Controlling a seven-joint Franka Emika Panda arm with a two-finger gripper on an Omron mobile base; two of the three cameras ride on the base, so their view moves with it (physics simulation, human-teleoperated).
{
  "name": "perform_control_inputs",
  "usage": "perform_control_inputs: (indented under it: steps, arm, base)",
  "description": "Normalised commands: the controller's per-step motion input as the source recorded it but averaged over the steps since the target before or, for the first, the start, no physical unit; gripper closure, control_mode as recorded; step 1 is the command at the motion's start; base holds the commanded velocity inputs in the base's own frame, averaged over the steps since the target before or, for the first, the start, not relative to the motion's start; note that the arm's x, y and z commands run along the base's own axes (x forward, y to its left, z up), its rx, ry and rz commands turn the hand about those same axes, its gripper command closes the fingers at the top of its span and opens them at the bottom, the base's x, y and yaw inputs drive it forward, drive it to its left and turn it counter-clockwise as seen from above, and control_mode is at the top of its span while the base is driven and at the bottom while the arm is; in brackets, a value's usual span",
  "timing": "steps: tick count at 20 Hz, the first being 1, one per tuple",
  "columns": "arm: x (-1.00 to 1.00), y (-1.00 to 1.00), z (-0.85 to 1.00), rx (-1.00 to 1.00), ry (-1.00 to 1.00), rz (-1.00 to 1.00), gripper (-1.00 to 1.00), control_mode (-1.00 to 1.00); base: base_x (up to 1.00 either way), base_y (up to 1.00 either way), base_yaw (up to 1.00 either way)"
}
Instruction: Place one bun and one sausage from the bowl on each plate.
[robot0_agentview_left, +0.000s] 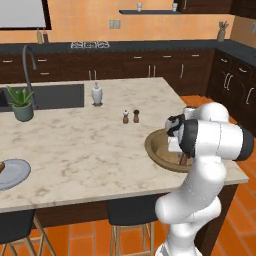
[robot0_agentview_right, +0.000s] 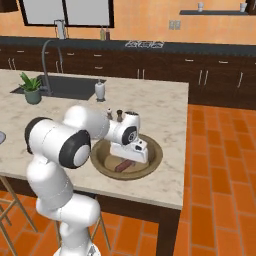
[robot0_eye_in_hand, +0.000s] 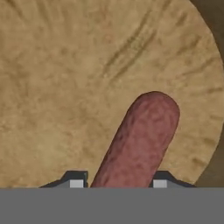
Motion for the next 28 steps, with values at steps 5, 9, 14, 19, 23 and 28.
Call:
perform_control_inputs:
  steps: [5,9,14,19,23,28]
  arm:
    - [-0.36,0.14,0.94,0.00,-0.01,0.00,1.00,-1.00]
    - [-0.52,0.04,0.91,0.03,-0.03,-0.01,1.00,-1.00]
    - [-0.75,0.10,0.77,0.06,-0.07,-0.01,1.00,-1.00]
    - [-0.10,0.08,0.10,0.01,-0.01,0.00,1.00,1.00]
    - [0.00,0.00,0.00,0.00,0.00,0.00,1.00,1.00]
    - [0.00,0.00,0.00,0.00,0.00,0.00,1.00,1.00]
  base:
    - [0.00,0.00,0.00]
    - [0.00,0.00,0.00]
    - [0.00,0.00,0.00]
    - [-0.27,0.71,0.00]
    - [-0.31,1.00,0.00]
    - [-0.42,1.00,0.00]
